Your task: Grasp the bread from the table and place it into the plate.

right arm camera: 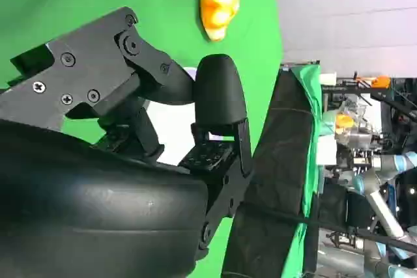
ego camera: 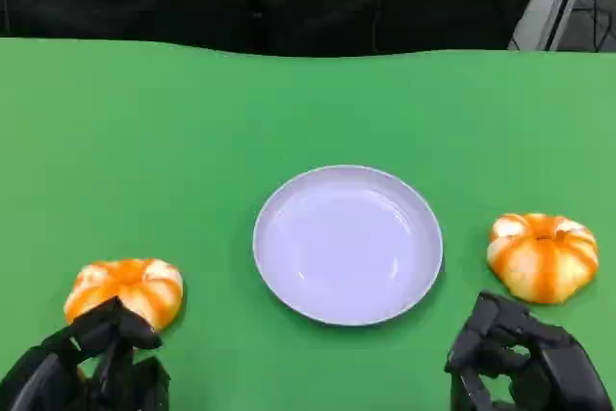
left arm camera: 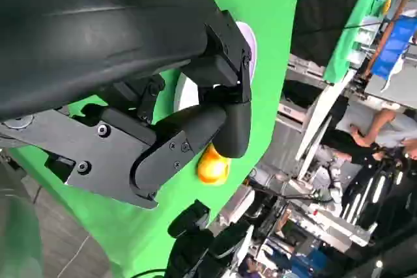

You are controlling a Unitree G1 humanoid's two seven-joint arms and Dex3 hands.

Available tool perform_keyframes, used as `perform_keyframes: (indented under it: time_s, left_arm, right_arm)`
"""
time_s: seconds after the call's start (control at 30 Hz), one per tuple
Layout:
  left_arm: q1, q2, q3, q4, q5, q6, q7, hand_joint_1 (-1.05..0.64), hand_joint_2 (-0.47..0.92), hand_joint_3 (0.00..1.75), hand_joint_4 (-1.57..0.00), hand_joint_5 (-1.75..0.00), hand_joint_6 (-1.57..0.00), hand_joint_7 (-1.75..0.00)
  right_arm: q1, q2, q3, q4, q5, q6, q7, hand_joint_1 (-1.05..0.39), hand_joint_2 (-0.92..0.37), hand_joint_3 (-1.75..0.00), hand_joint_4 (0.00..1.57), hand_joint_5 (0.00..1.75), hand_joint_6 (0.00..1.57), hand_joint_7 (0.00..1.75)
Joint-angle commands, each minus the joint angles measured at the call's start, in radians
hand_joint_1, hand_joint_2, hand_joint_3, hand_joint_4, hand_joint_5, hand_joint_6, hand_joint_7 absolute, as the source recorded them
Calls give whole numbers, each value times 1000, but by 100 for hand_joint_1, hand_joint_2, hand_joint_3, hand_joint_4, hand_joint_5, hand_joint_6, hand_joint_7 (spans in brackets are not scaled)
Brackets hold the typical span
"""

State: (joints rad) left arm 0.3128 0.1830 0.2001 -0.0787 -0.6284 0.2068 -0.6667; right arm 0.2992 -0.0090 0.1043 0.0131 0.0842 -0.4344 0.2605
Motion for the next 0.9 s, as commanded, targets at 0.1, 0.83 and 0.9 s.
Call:
perform_keyframes:
  time_s: [0.1, 0.83, 0.9]
  left_arm:
    - [3, 10, 9, -3, 4, 3, 4, -6, 68, 101, -85, -175, -76, -172]
    - [9, -1, 8, -9, 38, -43, 13, -5, 70, 99, -84, -175, -77, -166]
    - [14, -1, 0, -6, 108, -117, 32, -8, 68, 96, -79, -165, -74, -155]
  right_arm:
    - [5, -14, -7, -8, 9, 0, 2, -13, -64, -107, 80, 175, 75, 153]
    - [10, -15, -8, -19, 6, 13, -3, -13, -63, -109, 81, 175, 76, 153]
    - [9, -16, -8, -16, 8, 7, 1, -13, -63, -109, 81, 175, 76, 152]
